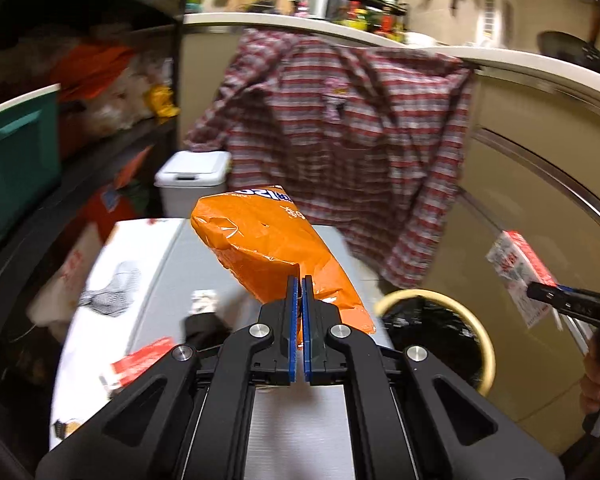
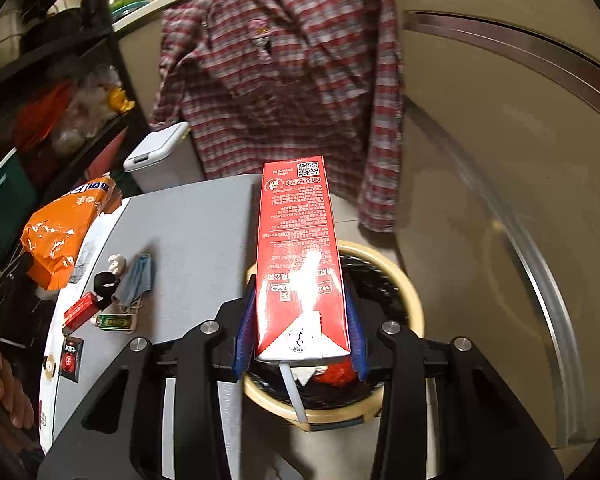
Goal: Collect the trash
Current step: 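Carry the orange bag and milk carton in both tools over the yellow bin, then open both tools to drop the bag and carton into the bin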
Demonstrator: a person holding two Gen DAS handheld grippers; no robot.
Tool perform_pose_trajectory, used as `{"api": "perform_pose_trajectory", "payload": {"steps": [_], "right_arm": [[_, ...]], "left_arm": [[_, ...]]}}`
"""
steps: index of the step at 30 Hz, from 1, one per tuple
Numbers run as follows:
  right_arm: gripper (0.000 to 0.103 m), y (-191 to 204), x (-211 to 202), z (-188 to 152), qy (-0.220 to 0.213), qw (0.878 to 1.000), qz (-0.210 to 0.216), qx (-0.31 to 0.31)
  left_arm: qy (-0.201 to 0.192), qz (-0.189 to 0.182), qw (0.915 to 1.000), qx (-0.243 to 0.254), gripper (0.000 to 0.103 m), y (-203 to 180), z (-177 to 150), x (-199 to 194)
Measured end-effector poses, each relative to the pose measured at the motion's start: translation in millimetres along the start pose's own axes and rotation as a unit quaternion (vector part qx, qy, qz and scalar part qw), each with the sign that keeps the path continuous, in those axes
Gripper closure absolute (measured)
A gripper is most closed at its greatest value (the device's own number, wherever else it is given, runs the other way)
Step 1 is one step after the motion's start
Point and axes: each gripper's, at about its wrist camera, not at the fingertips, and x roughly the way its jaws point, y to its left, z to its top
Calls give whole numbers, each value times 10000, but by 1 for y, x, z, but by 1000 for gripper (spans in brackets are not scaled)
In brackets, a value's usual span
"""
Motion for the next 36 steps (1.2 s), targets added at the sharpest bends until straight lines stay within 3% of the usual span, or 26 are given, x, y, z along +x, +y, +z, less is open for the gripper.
{"api": "perform_pose_trajectory", "payload": {"steps": [6,17,23,30,36], "right_arm": [[64,-18,-9,2,-58,9998,-91,151],[64,-25,-19,6,-160,9996,-129,207],[64,-29,-19,4,-147,9996,-119,232],[64,-31,-15,4,-100,9997,-84,224],[64,-31,-10,6,-60,9998,-59,181]], "left_arm": [[77,-544,9978,379,101,-46,-6,2],[323,-1336,9863,917,101,-109,-22,17],[545,-1544,9797,1155,101,-125,-31,26],[1053,-1906,9653,1444,101,-141,-43,39],[1158,-1947,9615,1555,101,-148,-49,41]]}}
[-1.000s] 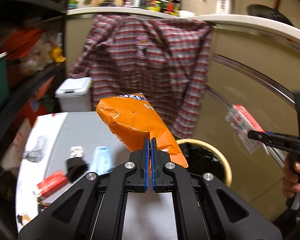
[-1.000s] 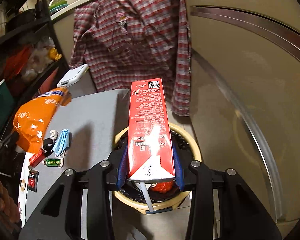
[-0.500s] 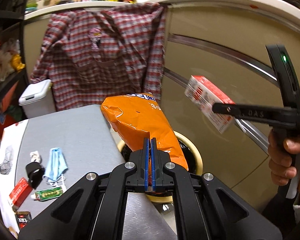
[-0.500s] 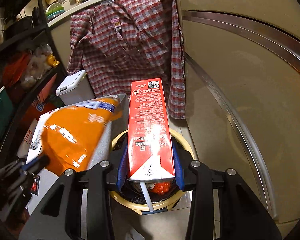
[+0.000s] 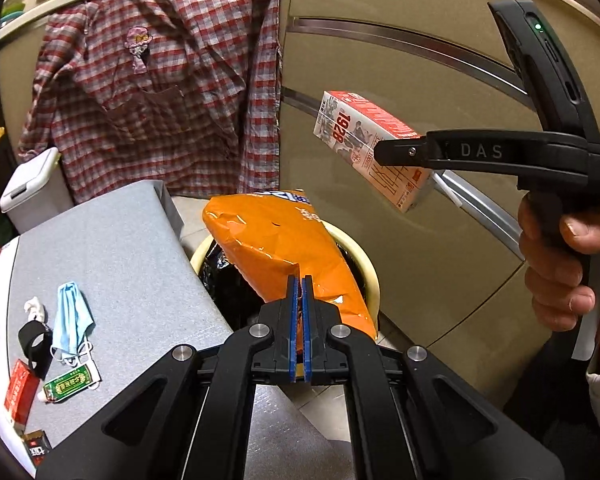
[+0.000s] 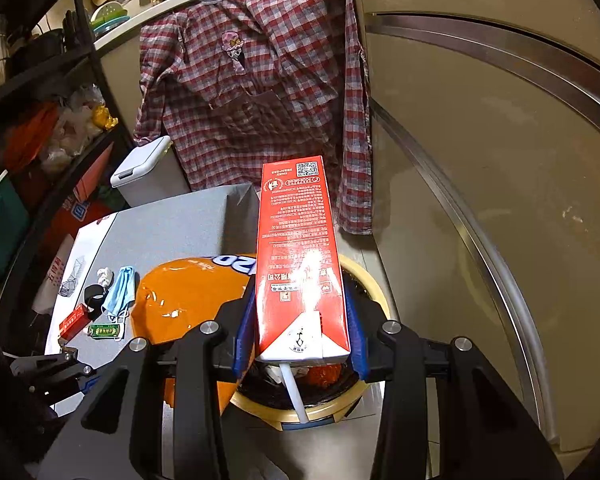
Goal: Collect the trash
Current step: 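Open both tools to drop the bag and carton into the bin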
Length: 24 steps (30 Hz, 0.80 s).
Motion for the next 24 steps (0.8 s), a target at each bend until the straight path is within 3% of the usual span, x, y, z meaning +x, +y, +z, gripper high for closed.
{"api": "perform_pose_trajectory", "payload": {"steps": [9,11,12,13,24], "right_arm": [[60,0,5,2,55,9999,108,-21],[45,-1,6,1,57,9999,139,-47],[45,0,6,1,39,9999,125,-67],[45,0,7,1,40,9999,113,-77],[45,-1,10,1,43,9999,96,-69]], "left_arm": [[118,-1,9999,-62,99,-3,9,15],[132,115,9998,-78,88,-1,10,20],[92,197,9997,-98,74,0,9,20],[45,268,9995,-133,70,3,9,20],[-104,363,9985,-397,70,22,10,13]]}}
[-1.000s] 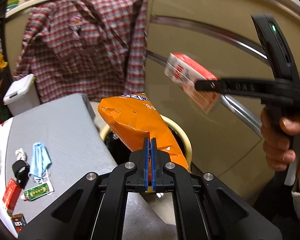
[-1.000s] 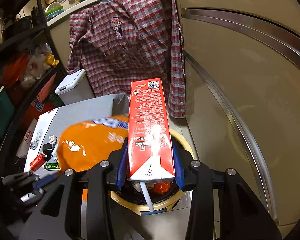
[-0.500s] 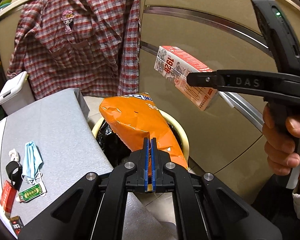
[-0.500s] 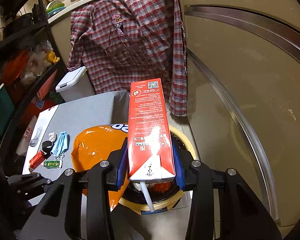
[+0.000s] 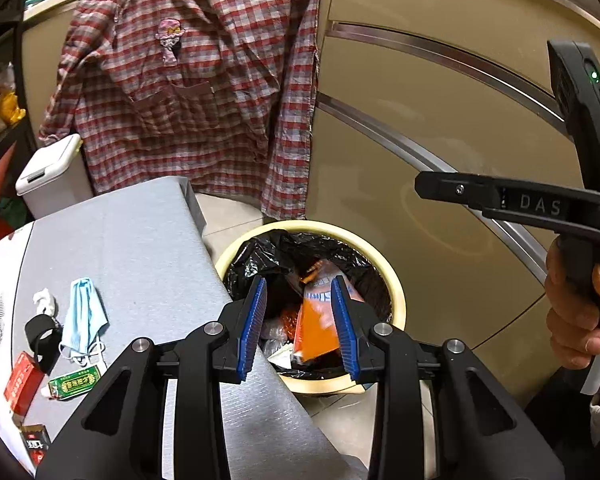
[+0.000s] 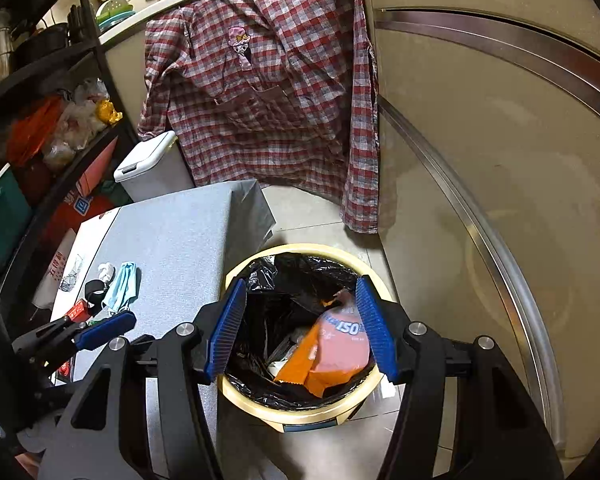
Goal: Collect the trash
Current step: 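Open both tools to drop the bag and carton into the bin, then move both tools back over the table toward the ointment box and mask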
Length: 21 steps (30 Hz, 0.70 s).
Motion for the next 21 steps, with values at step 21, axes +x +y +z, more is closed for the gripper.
{"api": "perform_pose_trajectory", "payload": {"steps": [21], "right_arm": [[45,33,-4,-4,-392,9984,239,-344]], "left_arm": [[-455,441,9974,-340,70,49,-14,-47]]}}
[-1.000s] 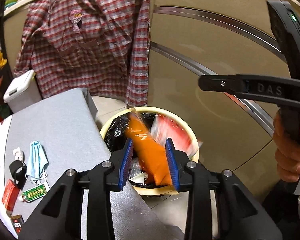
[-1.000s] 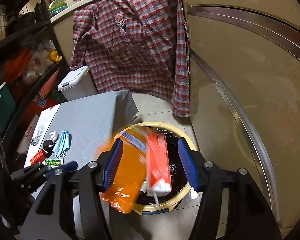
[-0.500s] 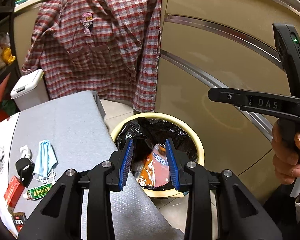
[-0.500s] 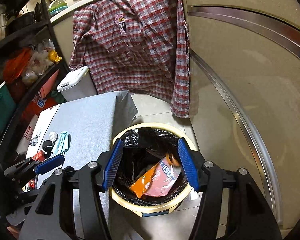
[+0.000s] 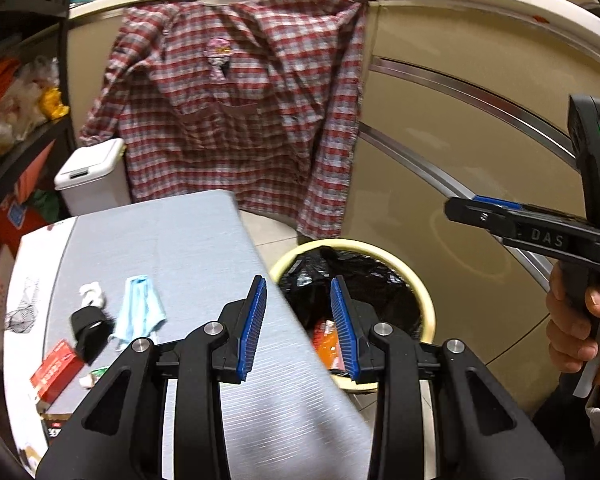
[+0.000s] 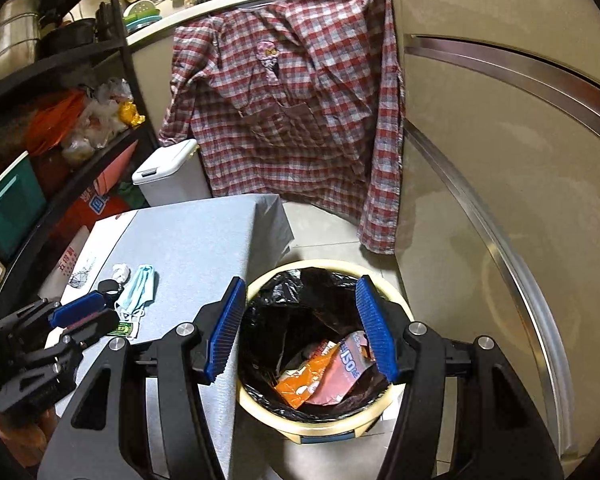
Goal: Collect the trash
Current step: 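Move both tools back over the table toward the ointment box and mask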
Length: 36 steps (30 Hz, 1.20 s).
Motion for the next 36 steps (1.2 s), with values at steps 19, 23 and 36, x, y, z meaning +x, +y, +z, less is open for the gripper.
{"api": "perform_pose_trajectory", "payload": {"steps": [19,23,36], "right_arm": [[82,88,61,-20,1,9928,1194,6],[82,112,81,-25,85,9891,1471,-49],[77,182,153,-46,668,9751,2090,-309]], "left_arm": [[-272,1045,9890,-1007,70,147,-11,-57],[-252,1277,9841,-1205,70,177,-18,-63],[238,1680,9749,-1439,70,238,-57,-51]]}}
